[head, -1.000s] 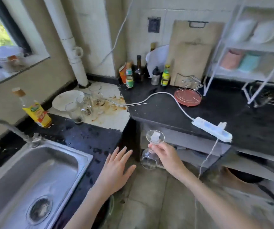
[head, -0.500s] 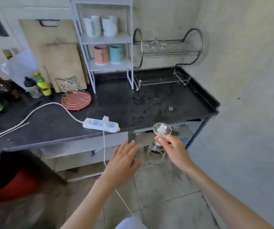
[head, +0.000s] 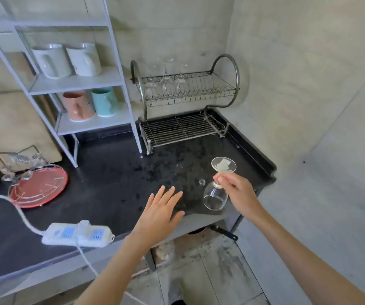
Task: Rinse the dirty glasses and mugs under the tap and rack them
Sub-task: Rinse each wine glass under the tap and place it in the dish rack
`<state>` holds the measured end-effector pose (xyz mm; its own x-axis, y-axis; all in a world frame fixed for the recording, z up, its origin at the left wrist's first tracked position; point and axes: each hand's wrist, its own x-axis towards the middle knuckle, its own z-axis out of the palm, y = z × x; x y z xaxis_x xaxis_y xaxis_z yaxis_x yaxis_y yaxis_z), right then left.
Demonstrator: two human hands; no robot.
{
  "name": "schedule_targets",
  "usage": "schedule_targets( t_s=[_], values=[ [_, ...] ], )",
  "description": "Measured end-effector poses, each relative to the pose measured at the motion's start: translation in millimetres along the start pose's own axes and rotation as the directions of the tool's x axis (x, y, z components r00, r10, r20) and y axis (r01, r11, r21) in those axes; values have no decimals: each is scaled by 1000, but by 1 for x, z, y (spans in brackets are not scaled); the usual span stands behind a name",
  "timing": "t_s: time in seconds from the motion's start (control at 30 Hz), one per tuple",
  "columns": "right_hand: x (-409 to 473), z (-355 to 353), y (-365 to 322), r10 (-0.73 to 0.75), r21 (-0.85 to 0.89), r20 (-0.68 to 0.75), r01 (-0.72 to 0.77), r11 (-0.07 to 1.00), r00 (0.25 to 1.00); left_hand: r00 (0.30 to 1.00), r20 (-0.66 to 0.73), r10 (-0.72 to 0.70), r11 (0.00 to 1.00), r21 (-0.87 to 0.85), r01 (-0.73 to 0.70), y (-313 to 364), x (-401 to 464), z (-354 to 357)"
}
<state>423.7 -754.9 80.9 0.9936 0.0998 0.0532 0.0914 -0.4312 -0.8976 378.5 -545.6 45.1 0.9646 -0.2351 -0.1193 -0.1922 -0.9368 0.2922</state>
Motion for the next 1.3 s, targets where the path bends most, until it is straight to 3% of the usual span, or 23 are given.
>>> schedule_targets(
  t_s=[0.13, 0.37, 0.57, 0.73, 1.0, 1.3],
  values=[
    [90, -12, -9, -7, 13, -10, 7, 1000, 1000, 1000, -9, 13, 1000, 10, -13, -19, 81, -32],
    [242, -40, -47, -117, 20, -87, 119, 993, 989, 983, -180, 14, 999, 53, -4, -36, 206, -100],
    [365, -56, -67, -206, 31, -127, 211, 977, 970, 949, -304, -84, 986, 115, 124, -46, 288, -121],
    [460, -49, -65, -252, -37, -23, 251, 967, 967, 918, -336, -211, 954, 134, 269, -50, 324, -121],
    [529, -13, -28, -244, -159, 222, 281, 946, 944, 899, -331, -286, 918, 175, 356, -52, 334, -108],
    [542, -5, -17, -289, -173, 277, 344, 923, 916, 896, -320, -306, 910, 176, 374, -53, 333, -107]
  ],
)
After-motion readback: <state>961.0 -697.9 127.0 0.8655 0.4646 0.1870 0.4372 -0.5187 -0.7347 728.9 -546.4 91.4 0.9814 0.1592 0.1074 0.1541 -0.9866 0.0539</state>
